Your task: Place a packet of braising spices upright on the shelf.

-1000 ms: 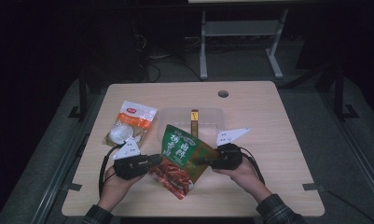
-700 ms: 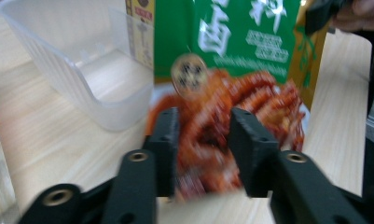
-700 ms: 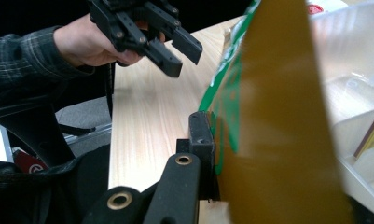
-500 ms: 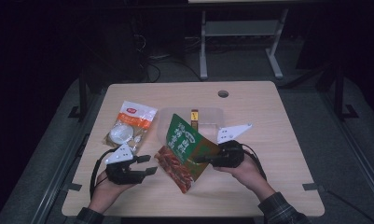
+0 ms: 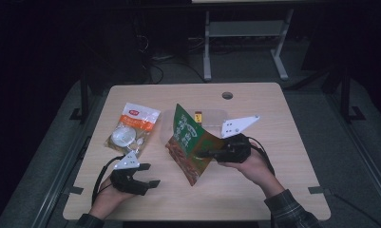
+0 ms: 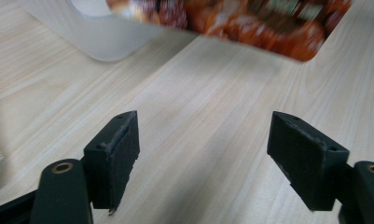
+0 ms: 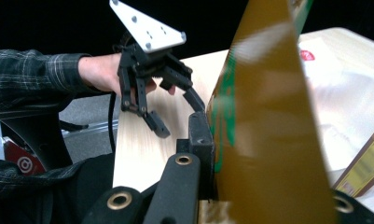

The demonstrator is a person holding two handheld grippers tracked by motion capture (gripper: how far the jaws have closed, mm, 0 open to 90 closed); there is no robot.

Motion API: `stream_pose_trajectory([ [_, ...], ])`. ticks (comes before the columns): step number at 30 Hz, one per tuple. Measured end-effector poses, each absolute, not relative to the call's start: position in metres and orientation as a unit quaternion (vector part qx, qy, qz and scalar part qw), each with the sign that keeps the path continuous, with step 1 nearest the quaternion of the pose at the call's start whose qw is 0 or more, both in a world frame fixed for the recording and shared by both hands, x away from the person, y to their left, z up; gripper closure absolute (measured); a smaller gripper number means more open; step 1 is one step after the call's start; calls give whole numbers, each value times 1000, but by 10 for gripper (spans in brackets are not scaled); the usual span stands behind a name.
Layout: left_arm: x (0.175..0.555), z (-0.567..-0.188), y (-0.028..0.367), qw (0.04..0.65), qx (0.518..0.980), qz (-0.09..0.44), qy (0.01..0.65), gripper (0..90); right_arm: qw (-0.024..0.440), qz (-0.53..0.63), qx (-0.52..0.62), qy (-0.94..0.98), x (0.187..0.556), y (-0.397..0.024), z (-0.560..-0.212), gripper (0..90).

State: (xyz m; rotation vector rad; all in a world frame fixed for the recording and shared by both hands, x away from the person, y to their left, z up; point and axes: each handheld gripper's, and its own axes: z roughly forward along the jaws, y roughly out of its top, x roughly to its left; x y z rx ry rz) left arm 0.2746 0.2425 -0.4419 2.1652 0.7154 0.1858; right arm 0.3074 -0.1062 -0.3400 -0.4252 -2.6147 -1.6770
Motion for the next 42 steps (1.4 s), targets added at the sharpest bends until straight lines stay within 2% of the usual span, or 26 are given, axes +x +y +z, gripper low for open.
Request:
stream_pose_trajectory([
  [7, 278, -448, 241, 405, 867, 69, 282, 209, -23, -529, -136, -837, 315, -105, -320, 897],
  [23, 280, -451, 236, 408, 870, 70, 270, 137, -67, -518, -173, -835, 363, -93, -297, 897],
  [32, 280, -453, 234, 405, 873, 61, 265, 127, -76, -521, -193, -828, 386, -84, -296, 897],
  [42, 280, -453, 234, 398, 877, 60, 263, 128, -76, -506, -210, -833, 407, -79, -311, 897],
])
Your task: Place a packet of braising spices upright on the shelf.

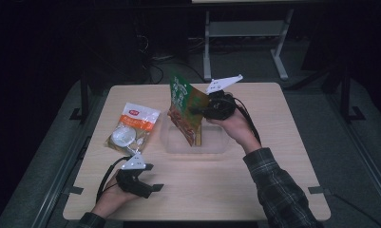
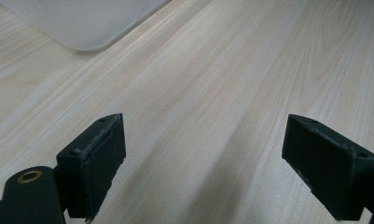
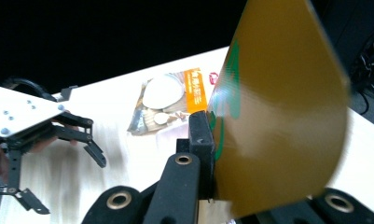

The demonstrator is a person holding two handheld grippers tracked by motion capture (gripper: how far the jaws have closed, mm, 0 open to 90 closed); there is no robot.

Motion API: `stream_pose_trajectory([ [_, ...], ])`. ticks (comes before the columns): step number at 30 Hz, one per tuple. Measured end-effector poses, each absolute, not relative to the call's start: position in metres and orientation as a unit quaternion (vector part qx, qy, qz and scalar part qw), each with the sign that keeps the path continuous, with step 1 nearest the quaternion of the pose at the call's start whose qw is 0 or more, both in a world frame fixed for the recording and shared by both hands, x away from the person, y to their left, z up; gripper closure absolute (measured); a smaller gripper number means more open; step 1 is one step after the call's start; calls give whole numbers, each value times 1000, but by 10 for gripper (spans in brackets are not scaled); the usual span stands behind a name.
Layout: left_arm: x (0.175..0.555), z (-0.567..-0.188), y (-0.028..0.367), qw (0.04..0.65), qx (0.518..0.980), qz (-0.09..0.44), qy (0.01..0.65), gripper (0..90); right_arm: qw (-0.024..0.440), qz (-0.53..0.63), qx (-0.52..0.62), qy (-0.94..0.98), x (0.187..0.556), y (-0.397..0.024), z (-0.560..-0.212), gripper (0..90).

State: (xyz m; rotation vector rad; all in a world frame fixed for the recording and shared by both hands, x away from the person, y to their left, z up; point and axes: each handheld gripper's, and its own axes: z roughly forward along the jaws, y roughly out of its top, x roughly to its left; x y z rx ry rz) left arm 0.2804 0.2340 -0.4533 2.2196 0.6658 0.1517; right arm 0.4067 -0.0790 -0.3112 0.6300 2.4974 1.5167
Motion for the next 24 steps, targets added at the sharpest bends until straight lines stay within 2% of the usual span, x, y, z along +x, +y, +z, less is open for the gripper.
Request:
stream_pose_trajectory([
  [24, 282, -454, 235, 387, 877, 48, 279, 146, 66, 466, 219, 855, 422, -62, -337, 894],
])
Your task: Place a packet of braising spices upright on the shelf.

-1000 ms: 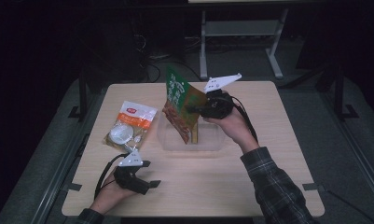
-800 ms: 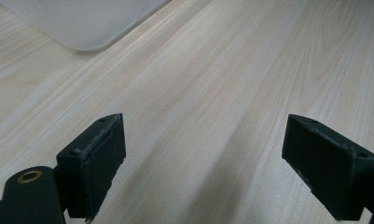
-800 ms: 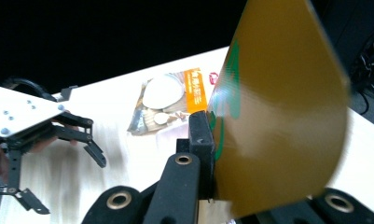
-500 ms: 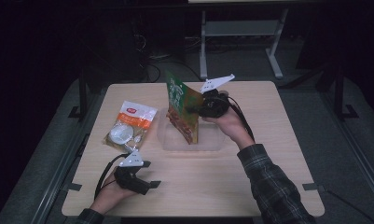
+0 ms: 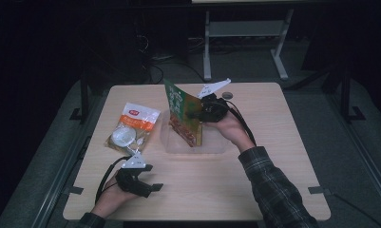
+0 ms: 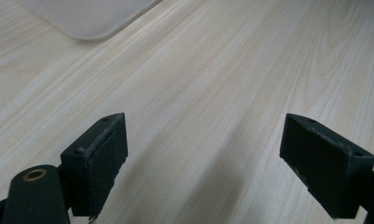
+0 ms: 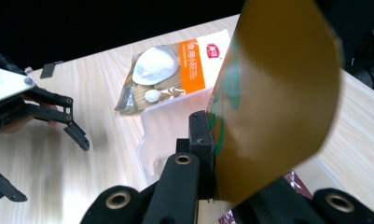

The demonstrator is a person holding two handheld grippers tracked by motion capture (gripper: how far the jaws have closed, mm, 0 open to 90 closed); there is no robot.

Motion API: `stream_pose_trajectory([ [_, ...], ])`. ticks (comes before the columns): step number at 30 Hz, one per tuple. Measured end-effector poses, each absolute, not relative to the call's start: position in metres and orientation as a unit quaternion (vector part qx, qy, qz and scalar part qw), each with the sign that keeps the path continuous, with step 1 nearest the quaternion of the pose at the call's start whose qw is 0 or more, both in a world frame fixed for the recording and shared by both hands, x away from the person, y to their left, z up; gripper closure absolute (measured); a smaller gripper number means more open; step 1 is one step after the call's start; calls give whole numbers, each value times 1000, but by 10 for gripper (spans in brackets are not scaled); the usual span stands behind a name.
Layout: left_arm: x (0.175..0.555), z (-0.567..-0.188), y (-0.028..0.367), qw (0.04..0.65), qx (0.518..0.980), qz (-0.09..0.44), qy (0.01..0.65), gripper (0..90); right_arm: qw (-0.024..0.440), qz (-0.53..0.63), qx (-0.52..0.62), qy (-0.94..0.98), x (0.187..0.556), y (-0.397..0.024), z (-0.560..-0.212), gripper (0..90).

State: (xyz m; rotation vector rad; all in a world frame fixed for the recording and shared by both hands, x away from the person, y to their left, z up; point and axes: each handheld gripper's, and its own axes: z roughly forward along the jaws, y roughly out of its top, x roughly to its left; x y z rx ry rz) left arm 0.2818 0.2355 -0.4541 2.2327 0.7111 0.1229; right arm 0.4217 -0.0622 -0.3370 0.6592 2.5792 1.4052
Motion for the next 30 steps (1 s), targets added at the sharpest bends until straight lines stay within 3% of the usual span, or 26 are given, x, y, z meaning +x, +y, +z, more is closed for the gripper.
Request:
stream_pose_trajectory([
  [17, 282, -458, 232, 378, 886, 42, 266, 144, 69, 456, 219, 860, 419, -57, -347, 882],
  [26, 281, -458, 233, 378, 886, 47, 265, 144, 84, 454, 250, 851, 411, -67, -343, 476],
  [30, 282, -457, 233, 376, 887, 49, 265, 144, 94, 455, 253, 849, 402, -77, -338, 374],
])
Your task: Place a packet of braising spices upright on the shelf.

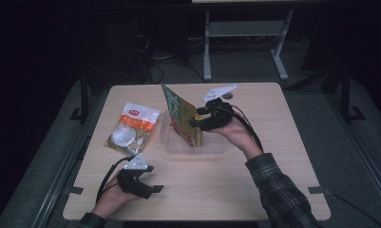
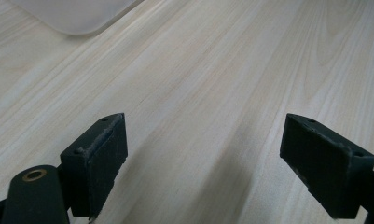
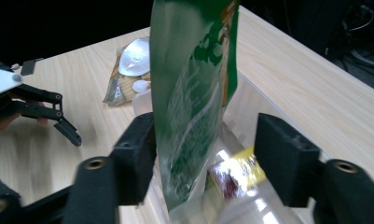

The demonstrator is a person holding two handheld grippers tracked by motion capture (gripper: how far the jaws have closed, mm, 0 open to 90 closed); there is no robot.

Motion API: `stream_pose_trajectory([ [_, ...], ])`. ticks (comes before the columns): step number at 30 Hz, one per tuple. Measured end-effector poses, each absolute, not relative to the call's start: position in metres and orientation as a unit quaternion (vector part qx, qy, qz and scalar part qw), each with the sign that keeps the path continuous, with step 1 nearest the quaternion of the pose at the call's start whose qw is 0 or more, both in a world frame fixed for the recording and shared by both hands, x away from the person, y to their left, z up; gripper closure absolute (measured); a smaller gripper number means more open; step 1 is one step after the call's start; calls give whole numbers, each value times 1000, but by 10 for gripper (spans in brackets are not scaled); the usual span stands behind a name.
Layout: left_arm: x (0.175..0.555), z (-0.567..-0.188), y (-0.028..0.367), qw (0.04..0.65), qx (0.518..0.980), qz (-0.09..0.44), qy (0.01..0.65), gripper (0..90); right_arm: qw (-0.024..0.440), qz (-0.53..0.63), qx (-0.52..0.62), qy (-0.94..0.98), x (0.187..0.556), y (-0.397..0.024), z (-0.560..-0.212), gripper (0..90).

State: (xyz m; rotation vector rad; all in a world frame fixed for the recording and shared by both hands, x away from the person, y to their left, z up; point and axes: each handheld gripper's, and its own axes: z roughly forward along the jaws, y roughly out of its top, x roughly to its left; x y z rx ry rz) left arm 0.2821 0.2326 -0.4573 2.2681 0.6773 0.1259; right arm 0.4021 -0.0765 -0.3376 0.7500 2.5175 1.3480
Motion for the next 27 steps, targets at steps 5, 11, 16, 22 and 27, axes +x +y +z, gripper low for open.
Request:
stream_pose_trajectory([
  [5, 282, -457, 232, 377, 885, 47, 269, 144, 91, 463, 254, 844, 386, -90, -339, 321],
  [11, 282, -457, 231, 380, 883, 47, 272, 144, 98, 467, 252, 842, 367, -103, -347, 293],
  [16, 282, -457, 232, 376, 885, 48, 268, 144, 98, 464, 253, 843, 351, -114, -355, 287],
  [22, 282, -457, 232, 378, 883, 47, 273, 143, 89, 456, 255, 848, 332, -126, -370, 277],
  [27, 282, -457, 232, 382, 880, 43, 279, 143, 96, 449, 258, 850, 317, -137, -386, 269],
])
